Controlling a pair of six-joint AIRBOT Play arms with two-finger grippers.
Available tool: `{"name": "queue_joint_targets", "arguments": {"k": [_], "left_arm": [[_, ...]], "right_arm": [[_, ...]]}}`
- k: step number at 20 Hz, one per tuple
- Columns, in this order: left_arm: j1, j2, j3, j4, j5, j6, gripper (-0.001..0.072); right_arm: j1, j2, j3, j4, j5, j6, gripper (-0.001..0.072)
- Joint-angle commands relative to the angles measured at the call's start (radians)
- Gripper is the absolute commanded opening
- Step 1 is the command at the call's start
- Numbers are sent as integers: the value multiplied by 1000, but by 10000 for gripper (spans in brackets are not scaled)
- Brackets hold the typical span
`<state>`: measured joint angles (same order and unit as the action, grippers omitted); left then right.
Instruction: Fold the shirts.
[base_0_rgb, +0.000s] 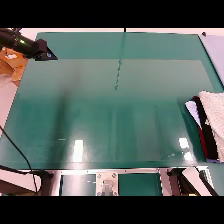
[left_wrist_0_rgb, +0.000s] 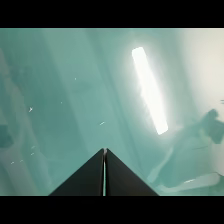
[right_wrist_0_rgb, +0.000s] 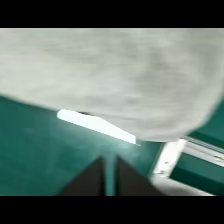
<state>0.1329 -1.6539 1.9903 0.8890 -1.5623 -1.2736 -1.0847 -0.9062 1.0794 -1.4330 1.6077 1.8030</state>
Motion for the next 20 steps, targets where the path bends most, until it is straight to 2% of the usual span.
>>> {"name": "queue_joint_targets", "arguments": {"k": [1, 4, 6, 9, 11, 14, 20], "left_arm": [[-3, 35, -1, -17, 6, -8, 18], [-38, 93, -25, -15, -26, -8, 18], [-80, 164, -146, -14, -15, -8, 18], [-187, 343, -512, -14, 111, 17, 18], [-256, 451, -758, -13, 206, 27, 18], [-286, 515, -924, -12, 272, 28, 20], [-286, 518, -933, -10, 263, 26, 20]], "right_arm": [[127, 2, 88, 275, -12, -5, 15], [408, 32, 52, 315, -120, -35, 14], [654, 107, -55, 315, -227, -47, 15], [1048, 259, -312, 309, -380, -28, 15], [1237, 319, -468, 272, -478, 60, 15], [1368, 323, -556, 266, -612, 74, 15], [1408, 323, -558, 273, -613, 74, 15]]}}
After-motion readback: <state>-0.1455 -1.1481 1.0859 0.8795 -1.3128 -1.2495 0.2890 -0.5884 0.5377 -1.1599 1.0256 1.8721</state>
